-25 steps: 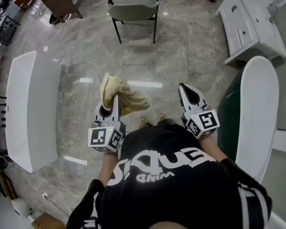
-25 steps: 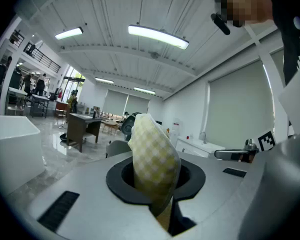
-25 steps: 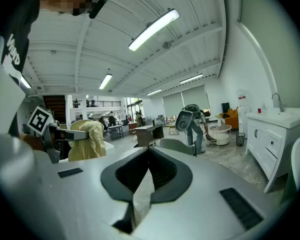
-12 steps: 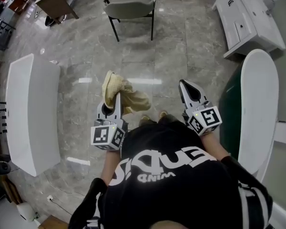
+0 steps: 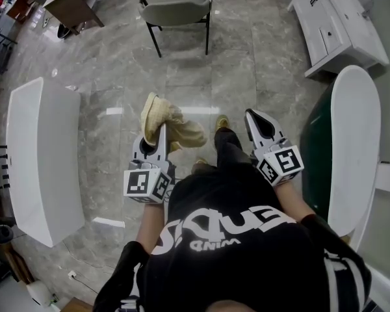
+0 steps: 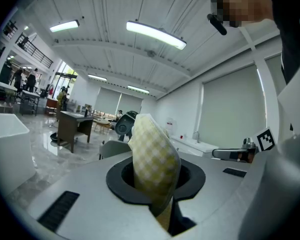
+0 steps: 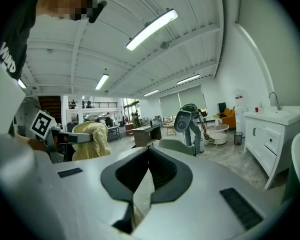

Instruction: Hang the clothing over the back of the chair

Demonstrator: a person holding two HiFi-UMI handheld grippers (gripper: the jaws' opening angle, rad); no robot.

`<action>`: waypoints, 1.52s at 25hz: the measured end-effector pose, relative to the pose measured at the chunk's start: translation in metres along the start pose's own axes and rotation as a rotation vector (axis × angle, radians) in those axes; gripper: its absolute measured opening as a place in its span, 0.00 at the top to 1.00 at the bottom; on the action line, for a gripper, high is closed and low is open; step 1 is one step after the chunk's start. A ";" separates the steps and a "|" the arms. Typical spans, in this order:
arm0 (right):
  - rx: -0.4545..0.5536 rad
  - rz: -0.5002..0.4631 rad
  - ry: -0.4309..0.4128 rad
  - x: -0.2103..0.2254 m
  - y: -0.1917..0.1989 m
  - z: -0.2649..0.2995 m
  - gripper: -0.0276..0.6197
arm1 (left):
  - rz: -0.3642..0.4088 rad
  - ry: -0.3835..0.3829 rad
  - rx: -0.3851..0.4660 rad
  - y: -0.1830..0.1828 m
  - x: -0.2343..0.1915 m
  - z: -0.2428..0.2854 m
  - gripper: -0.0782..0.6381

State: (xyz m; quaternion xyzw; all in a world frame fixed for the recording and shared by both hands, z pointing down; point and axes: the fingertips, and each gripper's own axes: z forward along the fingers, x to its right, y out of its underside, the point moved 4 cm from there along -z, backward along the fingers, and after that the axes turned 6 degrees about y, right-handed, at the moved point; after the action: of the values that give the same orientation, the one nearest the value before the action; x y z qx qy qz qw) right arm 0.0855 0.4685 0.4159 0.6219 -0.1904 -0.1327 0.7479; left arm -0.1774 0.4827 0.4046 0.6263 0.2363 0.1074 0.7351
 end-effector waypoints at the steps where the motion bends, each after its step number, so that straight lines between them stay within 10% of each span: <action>1: 0.001 0.001 0.003 0.001 -0.001 0.005 0.94 | 0.002 0.001 -0.002 0.000 -0.004 0.003 0.81; 38: 0.007 0.025 -0.141 0.178 -0.069 0.274 0.94 | 0.037 -0.124 0.066 -0.086 -0.104 0.272 0.81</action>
State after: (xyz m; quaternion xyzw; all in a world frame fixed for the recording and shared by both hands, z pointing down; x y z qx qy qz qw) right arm 0.1240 0.1365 0.4113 0.6112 -0.2509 -0.1664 0.7320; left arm -0.1479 0.1823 0.3713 0.6597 0.1821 0.0740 0.7253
